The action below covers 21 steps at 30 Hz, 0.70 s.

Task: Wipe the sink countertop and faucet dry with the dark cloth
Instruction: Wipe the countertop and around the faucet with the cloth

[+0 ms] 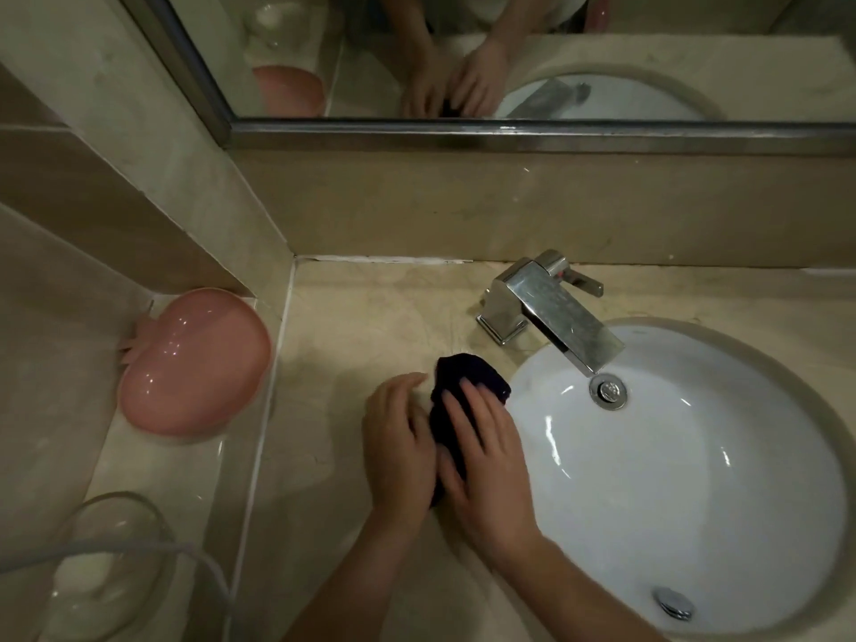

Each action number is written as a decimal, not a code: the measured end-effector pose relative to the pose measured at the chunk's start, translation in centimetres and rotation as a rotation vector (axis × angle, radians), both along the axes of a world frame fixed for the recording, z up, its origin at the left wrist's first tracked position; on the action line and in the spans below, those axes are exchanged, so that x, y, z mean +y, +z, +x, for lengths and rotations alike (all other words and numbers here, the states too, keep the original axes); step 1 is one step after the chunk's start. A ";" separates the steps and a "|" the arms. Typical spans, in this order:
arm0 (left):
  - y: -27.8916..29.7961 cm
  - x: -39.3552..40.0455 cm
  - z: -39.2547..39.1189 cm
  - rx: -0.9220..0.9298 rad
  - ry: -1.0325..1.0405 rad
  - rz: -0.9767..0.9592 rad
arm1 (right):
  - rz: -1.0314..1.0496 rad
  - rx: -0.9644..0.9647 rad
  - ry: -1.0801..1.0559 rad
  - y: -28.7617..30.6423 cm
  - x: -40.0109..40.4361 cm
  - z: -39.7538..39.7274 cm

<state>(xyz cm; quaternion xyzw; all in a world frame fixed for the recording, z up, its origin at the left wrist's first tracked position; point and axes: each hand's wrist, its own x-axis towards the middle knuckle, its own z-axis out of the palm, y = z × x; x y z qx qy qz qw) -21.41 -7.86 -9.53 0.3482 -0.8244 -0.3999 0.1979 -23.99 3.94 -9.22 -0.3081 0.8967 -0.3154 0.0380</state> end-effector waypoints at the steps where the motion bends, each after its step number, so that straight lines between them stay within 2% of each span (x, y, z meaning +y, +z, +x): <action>1: -0.7 -0.2 0.3 -0.009 0.083 0.031 | 0.100 0.038 0.058 -0.2 -0.9 -1.3; 3: -1.7 -0.3 0.7 -0.011 0.148 0.045 | 0.238 0.052 0.104 -1.2 -1.3 -3.1; 4: -1.8 -0.3 0.8 -0.015 0.110 0.007 | 0.259 0.042 0.077 -1.7 -0.9 -3.7; 7: -2.2 0.3 0.5 -0.058 -0.049 -0.139 | 0.187 -0.005 -0.176 -2.3 0.9 -5.4; 10: -2.3 0.4 0.1 -0.110 -0.043 -0.166 | 0.141 -0.001 -0.281 -2.0 0.9 -8.5; 14: -2.4 0.4 0.2 -0.108 -0.046 -0.149 | -0.024 -0.261 -0.520 -1.9 0.8 -13.1; 16: -2.3 0.4 0.0 -0.127 -0.048 -0.145 | 0.011 -0.313 -0.584 -1.3 0.0 -12.1; 18: -2.1 0.4 0.0 -0.140 -0.054 -0.141 | 0.102 -0.102 -0.512 -1.0 -1.4 -9.0; 20: -2.1 0.3 0.0 -0.141 -0.053 -0.134 | 0.215 0.097 -0.325 -2.1 -1.6 -6.4; 21: -2.1 0.2 0.1 -0.136 -0.051 -0.130 | 0.239 0.105 -0.239 -2.5 -1.0 -6.5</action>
